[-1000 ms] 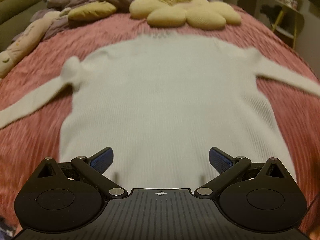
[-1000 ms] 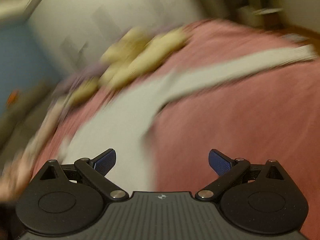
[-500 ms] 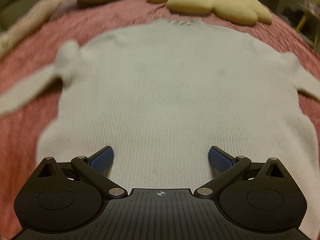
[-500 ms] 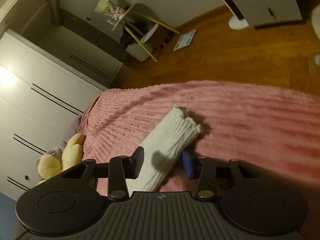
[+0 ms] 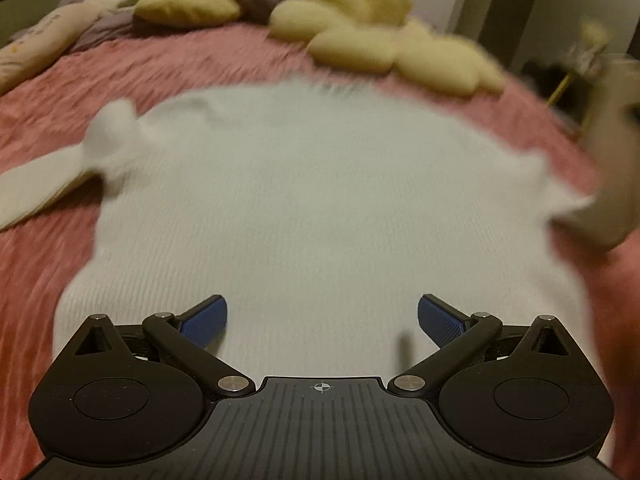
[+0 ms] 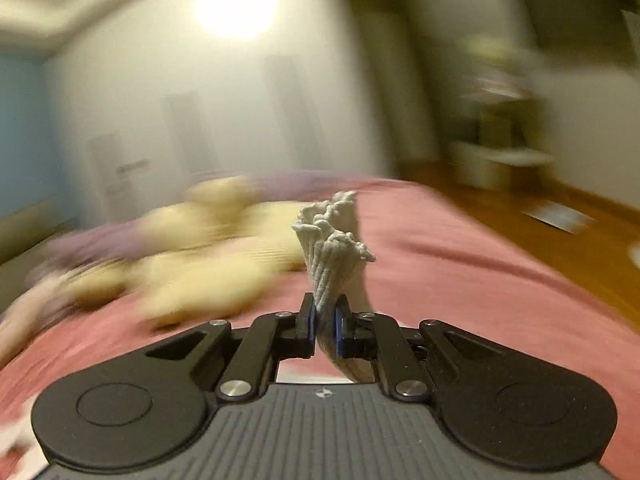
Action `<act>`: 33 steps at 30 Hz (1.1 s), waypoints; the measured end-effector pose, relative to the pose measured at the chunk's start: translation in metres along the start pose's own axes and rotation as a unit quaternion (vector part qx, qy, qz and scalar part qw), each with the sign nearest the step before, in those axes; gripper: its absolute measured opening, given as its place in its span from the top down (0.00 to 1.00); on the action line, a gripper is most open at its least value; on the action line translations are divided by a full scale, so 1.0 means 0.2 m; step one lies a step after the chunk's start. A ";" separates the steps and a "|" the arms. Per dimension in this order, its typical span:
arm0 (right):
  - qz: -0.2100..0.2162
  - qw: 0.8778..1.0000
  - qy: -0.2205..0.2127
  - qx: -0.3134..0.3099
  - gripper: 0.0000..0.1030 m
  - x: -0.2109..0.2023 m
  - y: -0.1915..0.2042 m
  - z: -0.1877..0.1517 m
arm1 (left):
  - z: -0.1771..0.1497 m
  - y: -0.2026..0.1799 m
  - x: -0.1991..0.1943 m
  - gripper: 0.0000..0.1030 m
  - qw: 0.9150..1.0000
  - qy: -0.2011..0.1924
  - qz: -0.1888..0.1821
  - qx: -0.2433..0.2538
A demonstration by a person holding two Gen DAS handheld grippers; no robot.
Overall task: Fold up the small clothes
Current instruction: 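Fold the held sleeve across the sweater body with the right tool while the left tool grasps the other cuff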
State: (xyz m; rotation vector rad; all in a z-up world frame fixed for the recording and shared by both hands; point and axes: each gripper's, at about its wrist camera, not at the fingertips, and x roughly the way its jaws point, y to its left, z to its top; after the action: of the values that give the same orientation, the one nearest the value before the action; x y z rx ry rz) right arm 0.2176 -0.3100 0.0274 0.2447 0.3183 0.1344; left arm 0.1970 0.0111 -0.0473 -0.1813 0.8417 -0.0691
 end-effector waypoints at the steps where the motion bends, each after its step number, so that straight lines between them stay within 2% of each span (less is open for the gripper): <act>1: 0.040 0.999 0.022 -0.013 0.73 0.03 0.12 -0.03 | 0.04 0.00 -0.02 0.00 1.000 -0.010 -0.015 -0.001; 2: 0.070 0.996 0.046 -0.017 0.57 0.06 0.20 -0.07 | 0.07 0.00 -0.03 0.00 1.000 -0.016 -0.025 0.000; 3: 0.088 0.994 0.062 -0.016 0.36 0.08 0.26 -0.12 | 0.12 -0.01 -0.04 0.00 0.999 -0.024 -0.042 0.004; 4: 0.098 0.993 0.068 -0.018 0.35 0.08 0.30 -0.17 | 0.15 -0.03 -0.04 0.00 0.998 -0.028 -0.056 0.008; 6: 0.088 0.993 0.081 -0.010 0.35 0.07 0.30 -0.27 | 0.23 -0.06 0.00 0.00 0.996 -0.032 -0.088 0.014; 8: 0.068 0.992 0.100 0.032 0.37 0.05 0.22 -0.35 | 0.30 -0.09 0.08 0.00 0.993 -0.024 -0.113 0.009; 11: 0.045 0.987 0.116 0.101 0.43 -0.03 0.07 -0.45 | 0.37 -0.14 0.27 0.00 0.988 0.019 -0.152 -0.031; 12: 0.037 0.985 0.121 0.116 0.43 -0.05 0.03 -0.47 | 0.37 -0.14 0.33 0.03 0.986 0.032 -0.160 -0.043; 13: 0.030 0.984 0.123 0.124 0.43 -0.08 0.01 -0.50 | 0.37 -0.15 0.38 0.15 0.984 0.045 -0.165 -0.058; 15: 0.020 0.982 0.125 0.139 0.43 -0.12 -0.05 -0.54 | 0.36 -0.14 0.46 0.27 0.978 0.074 -0.176 -0.084; 17: 0.016 0.980 0.122 0.154 0.43 -0.15 -0.11 -0.56 | 0.33 -0.14 0.51 0.29 0.971 0.097 -0.189 -0.108; 20: 0.015 0.979 0.109 0.169 0.43 -0.18 -0.16 -0.57 | 0.31 -0.14 0.57 0.36 0.969 0.102 -0.190 -0.124; 23: 0.015 0.975 0.109 0.191 0.43 -0.17 -0.18 -0.60 | 0.33 -0.14 0.59 0.70 0.962 0.110 -0.204 -0.143; 24: 0.015 0.973 0.110 0.200 0.43 -0.15 -0.18 -0.60 | 0.34 -0.15 0.61 0.91 0.960 0.119 -0.211 -0.143; 25: 0.016 0.972 0.111 0.208 0.43 -0.14 -0.18 -0.61 | 0.35 -0.16 0.61 0.91 0.958 0.125 -0.215 -0.141; 27: 0.015 0.969 0.113 0.220 0.44 -0.14 -0.19 -0.61 | 0.39 -0.19 0.56 0.92 0.964 0.108 -0.214 -0.115; 29: 0.015 0.967 0.113 0.228 0.45 -0.13 -0.20 -0.60 | 0.45 -0.22 0.48 0.92 0.970 0.074 -0.217 -0.086; 33: 0.041 0.961 0.112 0.249 0.45 -0.06 -0.18 -0.53 | 0.58 -0.12 0.28 0.92 0.973 -0.002 -0.220 -0.069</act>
State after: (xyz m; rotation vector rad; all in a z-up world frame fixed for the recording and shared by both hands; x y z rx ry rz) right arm 0.1751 -0.3240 -0.0750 0.7472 0.5674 0.1636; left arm 0.3202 -0.0048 -0.0083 -0.4975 0.7900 -0.4270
